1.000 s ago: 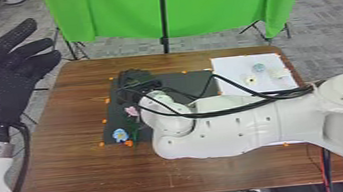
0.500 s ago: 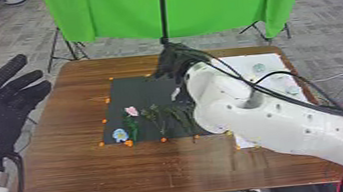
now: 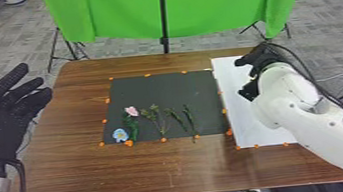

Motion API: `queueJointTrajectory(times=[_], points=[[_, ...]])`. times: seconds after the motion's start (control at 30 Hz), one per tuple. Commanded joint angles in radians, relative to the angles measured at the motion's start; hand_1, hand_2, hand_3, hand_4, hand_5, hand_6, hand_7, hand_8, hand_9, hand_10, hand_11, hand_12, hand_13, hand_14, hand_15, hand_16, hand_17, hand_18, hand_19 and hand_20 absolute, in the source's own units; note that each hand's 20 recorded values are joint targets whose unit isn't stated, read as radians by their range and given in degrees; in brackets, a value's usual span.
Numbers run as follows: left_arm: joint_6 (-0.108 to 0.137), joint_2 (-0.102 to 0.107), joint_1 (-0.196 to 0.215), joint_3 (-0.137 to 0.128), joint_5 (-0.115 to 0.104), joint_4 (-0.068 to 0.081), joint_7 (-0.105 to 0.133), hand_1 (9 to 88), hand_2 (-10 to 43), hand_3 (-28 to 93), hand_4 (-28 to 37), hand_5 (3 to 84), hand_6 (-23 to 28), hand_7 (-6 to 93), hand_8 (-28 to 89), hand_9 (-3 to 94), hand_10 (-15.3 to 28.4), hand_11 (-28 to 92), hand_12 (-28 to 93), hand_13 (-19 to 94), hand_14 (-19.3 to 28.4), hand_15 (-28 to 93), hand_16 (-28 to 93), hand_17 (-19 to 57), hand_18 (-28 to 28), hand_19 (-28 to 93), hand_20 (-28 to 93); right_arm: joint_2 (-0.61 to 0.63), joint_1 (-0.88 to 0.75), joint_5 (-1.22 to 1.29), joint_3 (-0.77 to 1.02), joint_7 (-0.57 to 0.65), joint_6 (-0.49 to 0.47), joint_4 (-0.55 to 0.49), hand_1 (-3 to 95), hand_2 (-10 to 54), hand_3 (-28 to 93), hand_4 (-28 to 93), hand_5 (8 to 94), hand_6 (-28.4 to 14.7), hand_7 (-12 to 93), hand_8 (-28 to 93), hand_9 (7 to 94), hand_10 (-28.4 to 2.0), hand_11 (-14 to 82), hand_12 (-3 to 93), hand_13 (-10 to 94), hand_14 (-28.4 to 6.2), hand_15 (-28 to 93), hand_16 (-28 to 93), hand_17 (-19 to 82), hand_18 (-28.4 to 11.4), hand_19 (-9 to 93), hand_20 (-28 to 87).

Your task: Arrange flowers

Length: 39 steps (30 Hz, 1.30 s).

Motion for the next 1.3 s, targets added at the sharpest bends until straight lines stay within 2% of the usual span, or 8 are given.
queueJointTrajectory(times=[0.03,0.33,0.37,0.53,0.77,0.93,1.1,1.3], points=[[0.011,-0.006,0.016,0.015,-0.001,0.008,0.007,21.9,8.0,77,-26.4,36.4,10.1,15.0,-10,32.6,21.3,29,11,26,28.4,61,-13,-6.0,27.0,66,15,0.078,-0.13,-0.037,0.044,0.059,0.032,0.037,34.0,-7.4,71,-26,48.9,-6.0,10,-10,77.7,-17.6,20.3,13.5,81,-9.8,55,13,36,-24.3,92,-4],[0.002,-0.003,0.009,0.024,0.001,0.01,-0.002,21.8,8.0,77,-26.4,36.7,10.2,14.9,-10,33.2,21.6,29,12,26,28.4,60,-13,-6.0,27.0,66,15,0.143,-0.145,-0.055,0.054,0.085,0.008,0.078,34.9,-7.7,71,-26,47.1,-5.7,10,-10,78.3,-17.5,20.6,13.4,82,-9.8,55,13,37,-24.4,93,-7],[0.007,0.001,0.015,0.025,0.0,0.009,0.008,21.8,8.0,77,-26.4,36.7,10.2,14.9,-10,33.3,21.6,29,12,26,28.4,60,-13,-6.0,27.0,66,15,0.145,-0.146,-0.063,0.056,0.089,0.016,0.08,35.0,-7.8,71,-26,47.0,-5.7,10,-10,78.5,-17.5,20.6,13.4,82,-9.7,55,13,37,-24.4,93,-7],[0.006,0.0,0.009,0.028,-0.001,0.01,0.006,21.9,8.0,77,-26.3,36.8,10.3,14.9,-10,33.5,21.8,29,12,26,28.4,60,-13,-6.0,27.0,66,15,0.162,-0.139,-0.067,0.053,0.097,0.017,0.093,35.3,-8.2,72,-26,46.4,-5.3,10,-11,79.9,-17.0,21.1,13.6,84,-9.2,55,13,38,-24.2,93,-7],[0.005,0.003,0.003,0.033,-0.004,0.01,0.01,22.0,8.1,77,-26.3,37.0,10.4,15.0,-10,33.9,21.9,30,12,26,28.4,60,-13,-5.9,27.0,66,15,0.17,-0.109,-0.005,0.032,0.088,-0.027,0.142,35.6,-8.3,71,-26,46.0,-4.9,10,-11,81.3,-16.8,21.6,13.9,85,-8.7,55,14,40,-24.2,93,-6],[-0.002,0.0,-0.009,0.038,-0.002,0.013,0.0,22.0,8.1,77,-26.2,37.0,10.5,15.0,-10,34.0,22.0,30,12,26,28.4,60,-13,-5.9,27.0,66,15,0.163,-0.073,0.033,0.005,0.088,-0.059,0.181,36.4,-8.4,71,-26,46.0,-3.6,10,-11,81.5,-16.9,21.7,13.9,85,-8.6,55,14,40,-24.0,93,-6],[-0.002,0.0,-0.015,0.04,-0.004,0.015,-0.003,22.0,8.1,77,-26.3,37.0,10.5,15.0,-10,34.0,21.9,30,12,26,28.4,60,-13,-5.8,26.9,66,15,0.153,-0.063,0.072,-0.007,0.067,-0.112,0.212,38.9,-9.2,71,-26,50.4,-1.9,11,-11,80.7,-17.0,19.7,13.3,85,-8.5,55,15,40,-23.2,93,-9],[0.003,-0.011,0.012,0.03,-0.014,0.013,0.016,22.0,8.1,77,-26.2,37.0,10.5,15.0,-10,34.1,22.0,30,12,26,28.4,60,-13,-5.9,26.9,66,15,0.154,-0.028,-0.005,-0.12,0.044,-0.029,0.241,45.5,-9.5,73,-28,65.7,0.9,13,-12,80.4,-13.5,17.3,13.3,85,-7.8,53,15,41,-21.1,92,-13]])
